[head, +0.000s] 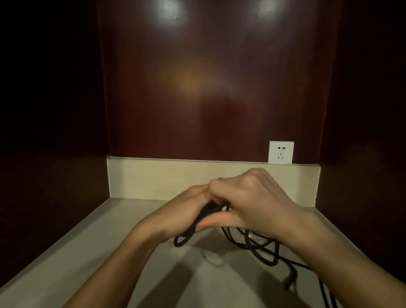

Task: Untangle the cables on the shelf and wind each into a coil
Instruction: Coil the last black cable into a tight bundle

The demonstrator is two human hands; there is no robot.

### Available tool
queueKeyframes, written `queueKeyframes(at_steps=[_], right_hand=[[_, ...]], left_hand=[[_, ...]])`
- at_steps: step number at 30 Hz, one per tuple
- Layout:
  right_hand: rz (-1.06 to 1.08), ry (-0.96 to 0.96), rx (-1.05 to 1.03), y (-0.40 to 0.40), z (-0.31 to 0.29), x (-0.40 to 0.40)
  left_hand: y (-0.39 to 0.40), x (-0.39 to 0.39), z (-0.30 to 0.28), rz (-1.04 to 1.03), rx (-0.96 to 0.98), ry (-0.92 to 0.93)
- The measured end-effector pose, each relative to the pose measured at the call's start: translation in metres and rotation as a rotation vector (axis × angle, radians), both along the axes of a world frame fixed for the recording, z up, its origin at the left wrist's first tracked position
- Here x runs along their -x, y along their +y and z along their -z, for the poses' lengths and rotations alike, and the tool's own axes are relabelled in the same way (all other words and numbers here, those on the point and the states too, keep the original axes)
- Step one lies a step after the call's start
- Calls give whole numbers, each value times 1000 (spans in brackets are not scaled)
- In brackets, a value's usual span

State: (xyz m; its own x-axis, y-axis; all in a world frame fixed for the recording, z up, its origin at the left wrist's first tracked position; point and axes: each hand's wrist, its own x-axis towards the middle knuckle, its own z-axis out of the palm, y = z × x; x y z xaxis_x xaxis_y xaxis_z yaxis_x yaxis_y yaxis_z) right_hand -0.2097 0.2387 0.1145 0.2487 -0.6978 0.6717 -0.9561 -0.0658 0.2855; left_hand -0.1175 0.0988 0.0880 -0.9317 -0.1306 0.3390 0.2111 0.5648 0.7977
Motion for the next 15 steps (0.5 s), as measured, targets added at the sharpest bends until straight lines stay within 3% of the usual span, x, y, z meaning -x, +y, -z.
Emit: queueKeyframes(at_steps=[2, 6, 9, 13, 15], right_hand=[[-17, 2, 51, -2, -6, -1], [-18, -40, 93, -6, -10, -3], [5, -118, -17, -10, -9, 1], [29, -539, -433, -3, -20, 8], [84, -677, -531, 2, -23, 16]], left_hand=[[0, -3, 1, 32, -174, -158], [-6, -7, 3, 314, -467, -276], [-15, -14, 0, 406, -376, -315], [-23, -28, -1, 322, -225, -337], [-22, -29, -1, 260, -255, -280]])
